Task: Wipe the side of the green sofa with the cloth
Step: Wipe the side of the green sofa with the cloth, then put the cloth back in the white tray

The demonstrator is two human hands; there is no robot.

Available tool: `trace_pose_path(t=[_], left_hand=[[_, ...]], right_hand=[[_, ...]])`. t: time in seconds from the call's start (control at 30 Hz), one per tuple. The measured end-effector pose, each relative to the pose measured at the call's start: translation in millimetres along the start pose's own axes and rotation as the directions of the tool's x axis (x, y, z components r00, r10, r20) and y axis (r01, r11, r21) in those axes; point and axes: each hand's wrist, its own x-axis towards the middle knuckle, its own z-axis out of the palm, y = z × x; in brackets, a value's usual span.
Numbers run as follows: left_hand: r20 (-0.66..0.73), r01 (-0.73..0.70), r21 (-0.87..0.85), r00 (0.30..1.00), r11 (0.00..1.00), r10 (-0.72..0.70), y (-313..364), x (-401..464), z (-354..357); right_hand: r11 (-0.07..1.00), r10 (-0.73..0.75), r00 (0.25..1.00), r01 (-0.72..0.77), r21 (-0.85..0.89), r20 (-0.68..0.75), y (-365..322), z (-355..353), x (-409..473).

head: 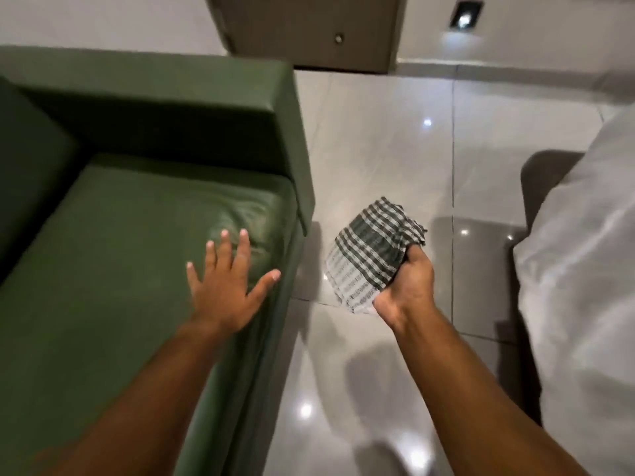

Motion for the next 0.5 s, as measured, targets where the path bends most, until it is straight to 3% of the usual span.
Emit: trace_pose_path(t=[0.17,0.3,0.4,0.5], left_hand=[[0.003,0.303,-0.175,0.952,0.937,-0.308,-39.5,-141.2,-134.3],[-0.062,0.420,-0.184,0.897,0.889,-0.437,-83.5,-251.5,-239.4],[-0.124,0.522,-0.218,0.823,0.824,-0.554,-119.9,-321.3,-301.7],[-0.200,0.655,-0.267,0.680,0.707,-0.705,-157.3,-399.2,-345.7]], right_hand=[[0.996,0.088,0.992,-0.086,-0.025,0.094,4.1,108.3,-124.7],[0.986,0.156,0.957,-0.139,-0.088,0.244,15.2,208.7,-236.7],[0.959,0.264,0.899,-0.207,-0.191,0.350,35.4,279.2,-308.1],[0.902,0.397,0.792,-0.246,-0.354,0.463,71.4,345.3,-371.9]])
